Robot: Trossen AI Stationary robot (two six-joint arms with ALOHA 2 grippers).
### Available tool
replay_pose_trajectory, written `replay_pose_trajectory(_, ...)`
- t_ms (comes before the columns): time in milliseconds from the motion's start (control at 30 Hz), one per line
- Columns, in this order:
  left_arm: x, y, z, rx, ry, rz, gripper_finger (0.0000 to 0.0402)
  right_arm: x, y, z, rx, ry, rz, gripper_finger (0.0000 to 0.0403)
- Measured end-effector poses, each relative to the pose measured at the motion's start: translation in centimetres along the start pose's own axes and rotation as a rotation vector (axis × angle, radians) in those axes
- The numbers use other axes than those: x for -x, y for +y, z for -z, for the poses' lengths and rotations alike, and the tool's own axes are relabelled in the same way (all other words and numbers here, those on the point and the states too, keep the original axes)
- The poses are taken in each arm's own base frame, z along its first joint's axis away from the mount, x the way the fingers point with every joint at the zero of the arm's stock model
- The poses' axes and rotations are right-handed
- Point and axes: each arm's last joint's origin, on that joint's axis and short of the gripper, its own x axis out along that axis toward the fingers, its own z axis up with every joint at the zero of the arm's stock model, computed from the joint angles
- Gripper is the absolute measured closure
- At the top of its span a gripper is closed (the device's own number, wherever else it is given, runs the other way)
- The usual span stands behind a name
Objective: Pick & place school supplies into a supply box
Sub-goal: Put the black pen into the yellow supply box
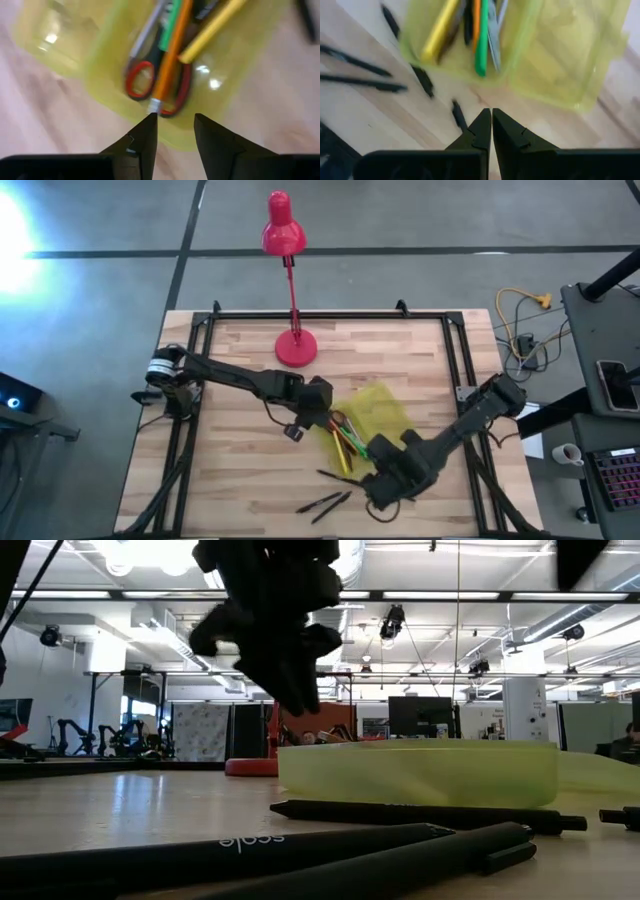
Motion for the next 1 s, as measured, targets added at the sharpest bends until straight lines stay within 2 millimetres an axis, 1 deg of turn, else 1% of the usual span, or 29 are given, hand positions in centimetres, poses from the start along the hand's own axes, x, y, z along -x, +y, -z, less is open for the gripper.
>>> replay_pose_trajectory(100,0.3,-0.6,0.6,0.058,0.03,0.12,0.0288,-0.6,-0.1,2.0,-0.015,0.046,0.022,0.0394)
replay_pose_trajectory(167,0.4,-1.2,1.3,0.089,0.094,0.199,0.0292,-1.0,-0.2,3.2,-0.033,0.075,0.029,0.0394)
replay_pose_trajectory(300,0.6,-1.9,2.4,0.147,0.203,0.251,0.0305,-2.1,0.1,5.5,0.0,0.176,-0.007,0.0394)
replay_pose_trajectory(367,1.0,-2.1,2.4,0.171,0.201,0.247,0.0312,-2.9,0.7,6.4,0.05,0.2,-0.083,0.0394)
replay_pose_trajectory(433,1.9,-2.3,2.0,0.164,0.161,0.23,0.0319,-3.7,1.0,7.2,0.083,0.2,-0.135,0.0394)
replay_pose_trajectory(567,3.6,-3.0,1.2,0.141,0.079,0.208,0.0324,-4.9,1.1,8.1,0.104,0.18,-0.133,0.0386)
replay_pose_trajectory(667,5.0,-3.6,0.8,0.143,0.013,0.187,0.0324,-5.7,1.3,8.3,0.143,0.147,-0.109,0.0362)
replay_pose_trajectory(733,5.8,-4.0,0.9,0.164,-0.017,0.178,0.0324,-6.1,1.6,8.4,0.182,0.145,-0.103,0.0337)
replay_pose_trajectory(900,6.9,-5.4,1.7,0.226,-0.047,0.174,0.0324,-7.6,2.3,8.9,0.288,0.167,-0.074,0.0266)
replay_pose_trajectory(1000,7.2,-6.3,2.5,0.273,-0.069,0.165,0.0324,-8.2,2.5,9.1,0.34,0.174,-0.058,0.023)
